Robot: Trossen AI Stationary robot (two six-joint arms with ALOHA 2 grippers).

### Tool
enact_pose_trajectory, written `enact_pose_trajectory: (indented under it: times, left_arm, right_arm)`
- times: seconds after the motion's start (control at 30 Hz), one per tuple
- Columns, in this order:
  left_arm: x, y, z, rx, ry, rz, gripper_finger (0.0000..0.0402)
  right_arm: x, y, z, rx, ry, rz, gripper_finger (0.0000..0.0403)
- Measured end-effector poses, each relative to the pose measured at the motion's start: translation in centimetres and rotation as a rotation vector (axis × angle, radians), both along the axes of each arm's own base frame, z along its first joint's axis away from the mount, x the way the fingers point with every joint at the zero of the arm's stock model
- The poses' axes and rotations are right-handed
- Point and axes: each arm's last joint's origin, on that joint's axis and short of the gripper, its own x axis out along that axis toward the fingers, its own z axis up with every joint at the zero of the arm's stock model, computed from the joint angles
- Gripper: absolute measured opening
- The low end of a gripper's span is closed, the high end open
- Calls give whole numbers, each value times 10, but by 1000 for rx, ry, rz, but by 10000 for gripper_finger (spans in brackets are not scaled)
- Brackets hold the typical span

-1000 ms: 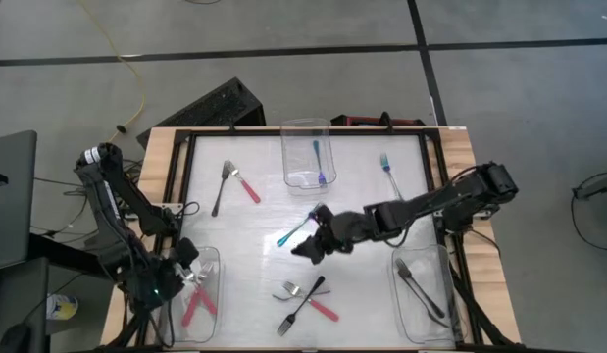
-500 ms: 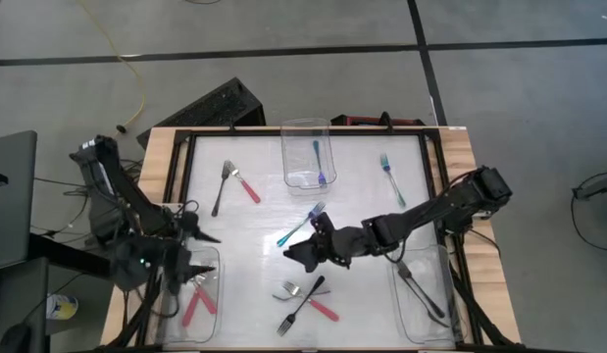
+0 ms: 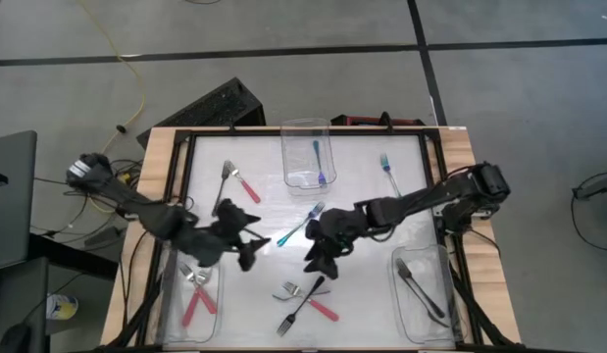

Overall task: Sort silverware by color (type)
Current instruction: Put the titanium rainbow fork into the top transparent bin

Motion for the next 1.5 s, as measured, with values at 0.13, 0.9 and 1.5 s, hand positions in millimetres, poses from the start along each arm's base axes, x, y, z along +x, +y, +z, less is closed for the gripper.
enact_pose_trajectory:
  times: [0.13, 0.9, 1.5]
  left_arm:
    - [20, 6, -16, -85, 59, 5, 301]
    - [45, 112, -25, -23, 263, -179, 296]
    - [46, 152, -16, -170, 90, 178, 294]
  right_arm:
    - [-16, -26, -12, -96, 219, 16, 221]
    - [-157, -192, -58, -299, 864, -759, 221]
    - [-195, -252, -100, -304, 861, -723, 221]
